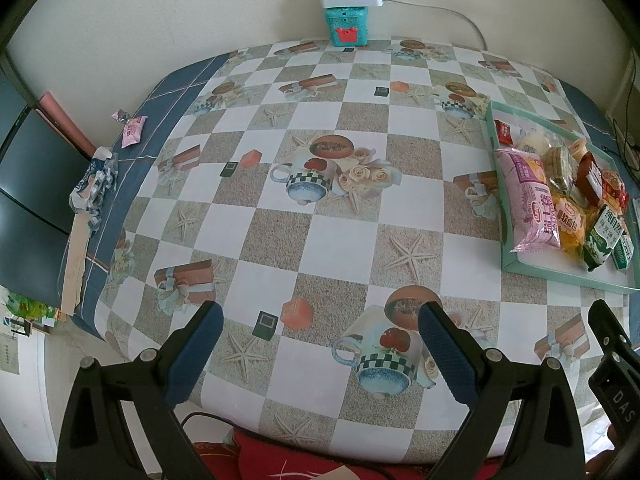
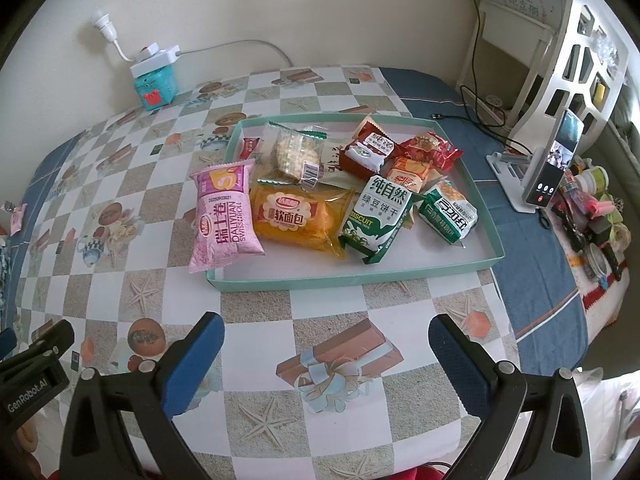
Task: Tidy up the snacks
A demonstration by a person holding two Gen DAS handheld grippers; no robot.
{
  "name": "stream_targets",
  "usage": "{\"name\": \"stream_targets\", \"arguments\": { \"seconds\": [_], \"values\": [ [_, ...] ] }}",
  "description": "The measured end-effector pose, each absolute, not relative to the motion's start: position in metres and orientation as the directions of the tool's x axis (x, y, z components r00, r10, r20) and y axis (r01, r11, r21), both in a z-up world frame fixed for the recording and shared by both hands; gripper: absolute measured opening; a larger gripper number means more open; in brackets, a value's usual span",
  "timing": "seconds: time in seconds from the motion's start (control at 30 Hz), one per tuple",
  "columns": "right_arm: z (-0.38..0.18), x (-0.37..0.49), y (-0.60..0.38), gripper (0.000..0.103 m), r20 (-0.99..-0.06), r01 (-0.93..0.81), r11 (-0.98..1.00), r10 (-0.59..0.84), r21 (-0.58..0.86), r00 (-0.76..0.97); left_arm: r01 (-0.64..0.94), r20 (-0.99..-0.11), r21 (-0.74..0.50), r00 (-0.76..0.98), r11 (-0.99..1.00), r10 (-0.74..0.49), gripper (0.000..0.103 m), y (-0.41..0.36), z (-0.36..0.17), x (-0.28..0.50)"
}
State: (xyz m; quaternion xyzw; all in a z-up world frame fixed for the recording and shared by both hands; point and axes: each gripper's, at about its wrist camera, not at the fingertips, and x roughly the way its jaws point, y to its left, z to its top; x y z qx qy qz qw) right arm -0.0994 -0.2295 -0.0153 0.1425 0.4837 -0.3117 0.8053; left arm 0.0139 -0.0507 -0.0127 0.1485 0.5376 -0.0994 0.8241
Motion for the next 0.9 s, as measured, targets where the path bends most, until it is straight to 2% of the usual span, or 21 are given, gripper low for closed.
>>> {"name": "stream_targets", "arguments": {
  "seconds": [0.9],
  "values": [
    [-0.0161,-0.1,-0.2309,0.103,-0.87,0.637,0.767,-0.362,-0.075,0.335,0.324,-0.917,0.136,0.399,0.936,-0.005,0.098,-0.0501,-0.0141,0.0137]
  ]
}}
